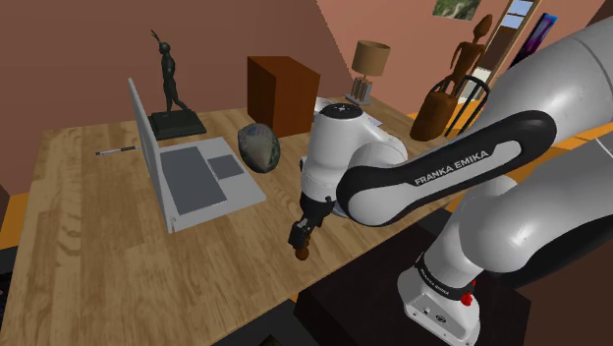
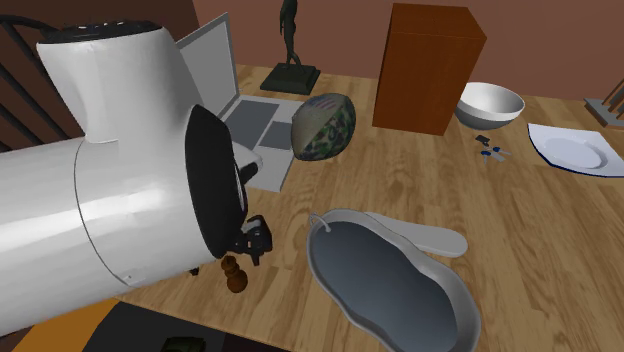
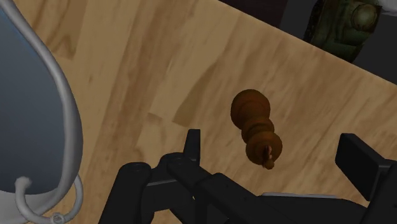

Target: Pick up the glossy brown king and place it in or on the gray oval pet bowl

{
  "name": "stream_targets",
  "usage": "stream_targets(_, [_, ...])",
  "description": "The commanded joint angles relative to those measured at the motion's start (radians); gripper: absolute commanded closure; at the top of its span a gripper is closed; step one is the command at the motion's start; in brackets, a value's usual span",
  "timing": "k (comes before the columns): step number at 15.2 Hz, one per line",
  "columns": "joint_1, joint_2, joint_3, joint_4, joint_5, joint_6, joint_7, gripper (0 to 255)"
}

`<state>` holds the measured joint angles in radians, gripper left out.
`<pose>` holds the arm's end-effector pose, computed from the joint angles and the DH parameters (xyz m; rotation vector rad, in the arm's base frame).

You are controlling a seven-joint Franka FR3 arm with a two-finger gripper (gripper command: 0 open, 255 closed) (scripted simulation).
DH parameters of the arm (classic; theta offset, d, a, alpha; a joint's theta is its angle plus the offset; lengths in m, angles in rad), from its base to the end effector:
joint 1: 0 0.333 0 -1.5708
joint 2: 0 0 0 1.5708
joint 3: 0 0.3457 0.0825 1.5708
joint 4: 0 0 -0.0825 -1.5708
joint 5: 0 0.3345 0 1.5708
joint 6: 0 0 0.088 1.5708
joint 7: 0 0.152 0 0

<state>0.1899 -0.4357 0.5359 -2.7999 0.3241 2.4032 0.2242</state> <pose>0.2389 0.2105 0.3335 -3.1182 -0.3418 -0.0146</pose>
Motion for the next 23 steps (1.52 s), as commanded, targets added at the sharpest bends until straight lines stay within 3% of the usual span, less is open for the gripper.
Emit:
stream_targets(1, [-0.005,0.029,0.009,-0.011,-0.002,0.041,0.002,0])
stream_targets(10, [-0.01,0.055,0.018,-0.018,-0.005,0.072,0.005,0])
stream_targets(11, [-0.01,0.055,0.018,-0.018,-0.005,0.072,0.005,255])
stream_targets(20, [-0.01,0.055,0.018,-0.018,-0.005,0.072,0.005,255])
stream_targets(23, [-0.002,0.008,0.002,-0.004,0.0,0.013,-0.001,255])
